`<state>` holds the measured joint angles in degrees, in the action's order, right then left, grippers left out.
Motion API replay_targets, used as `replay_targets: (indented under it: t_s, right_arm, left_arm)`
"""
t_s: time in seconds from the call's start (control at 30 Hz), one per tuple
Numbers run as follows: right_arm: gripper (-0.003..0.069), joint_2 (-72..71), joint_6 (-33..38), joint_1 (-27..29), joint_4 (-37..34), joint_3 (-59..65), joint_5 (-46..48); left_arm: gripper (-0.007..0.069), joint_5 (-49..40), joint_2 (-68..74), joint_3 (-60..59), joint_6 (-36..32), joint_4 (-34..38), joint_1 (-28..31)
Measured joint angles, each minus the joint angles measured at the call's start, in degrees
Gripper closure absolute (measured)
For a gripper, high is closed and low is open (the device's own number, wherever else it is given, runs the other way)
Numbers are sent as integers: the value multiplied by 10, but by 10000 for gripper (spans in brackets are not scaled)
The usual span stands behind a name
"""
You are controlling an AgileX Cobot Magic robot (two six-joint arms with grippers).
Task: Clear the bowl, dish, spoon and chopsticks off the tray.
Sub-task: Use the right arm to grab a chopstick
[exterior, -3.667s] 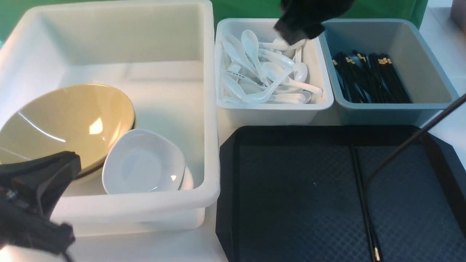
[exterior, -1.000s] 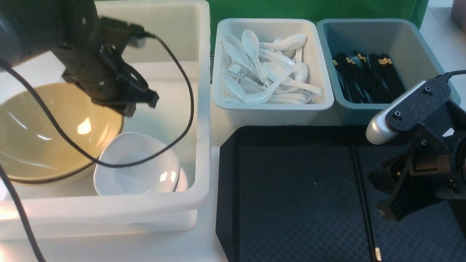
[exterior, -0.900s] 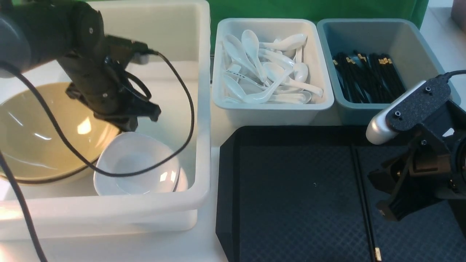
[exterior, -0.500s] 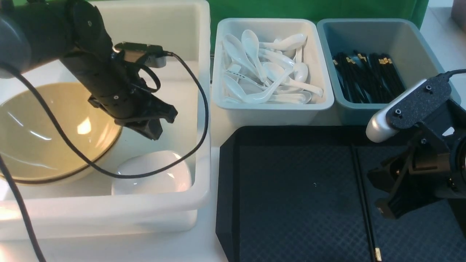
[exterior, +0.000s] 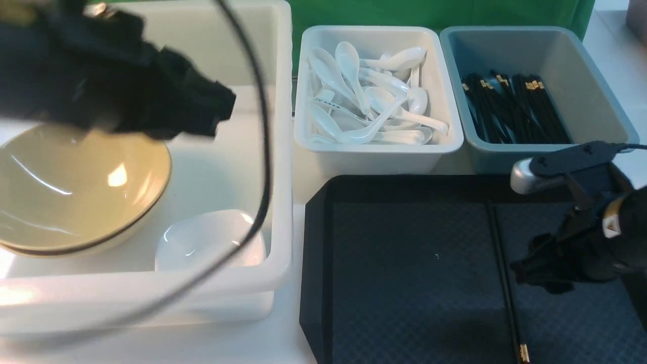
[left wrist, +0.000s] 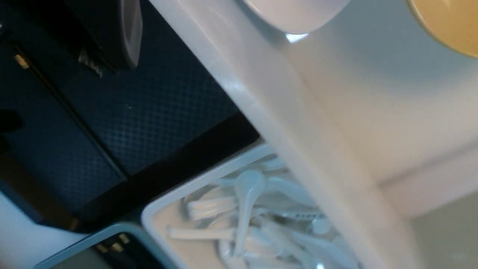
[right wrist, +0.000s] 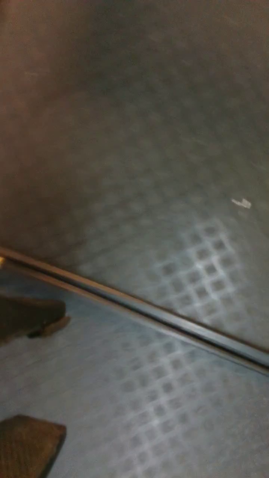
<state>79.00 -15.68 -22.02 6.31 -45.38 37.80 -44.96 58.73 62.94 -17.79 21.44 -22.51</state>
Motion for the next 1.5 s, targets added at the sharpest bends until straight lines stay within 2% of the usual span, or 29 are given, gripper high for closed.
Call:
replay_targets:
  t_s: [0.13,0.23,0.37,0.4,0.6,0.67,0.8,0.97,1.17,1.33,1.4,1.5]
  right_arm:
    - [236,76,0,3,-18,-25,-29]
    - [245,131,-4,3,-19,-43,-35]
    - [287,177,-9,3,-15,-55,-40]
    - [322,189,-4,3,-13,-59,-40]
    - [521,198,36,0,-10,-67,-43]
    - [546,198,57,-8,-6,-67,-40]
    - [546,185,89,-29,-2,-66,-25]
    - [624,89,112,-61,-5,-60,5]
    - [624,-21,123,-64,30,-60,9]
    - [613,-1,122,-53,16,-60,34]
    - [557,44,121,-53,7,-60,65]
    - [434,95,121,-53,-3,-58,78]
  left_arm:
    - [632,82,-148,-144,0,-9,-10]
    - [632,120,-251,-256,0,-52,-7]
    - [632,100,-314,-335,24,-110,-3]
    - [632,82,-325,-357,40,-129,-2]
    - [632,70,-328,-398,59,-163,-2]
    - [632,91,-328,-399,60,-164,-2]
    - [632,122,-328,-399,61,-164,-2]
    - [632,149,-328,-413,61,-164,-2]
    - [632,173,-328,-426,61,-164,-2]
    - [632,177,-328,-426,61,-175,-2]
    - [632,178,-328,-426,61,-176,-2]
    - [632,178,-328,-426,61,-177,-2]
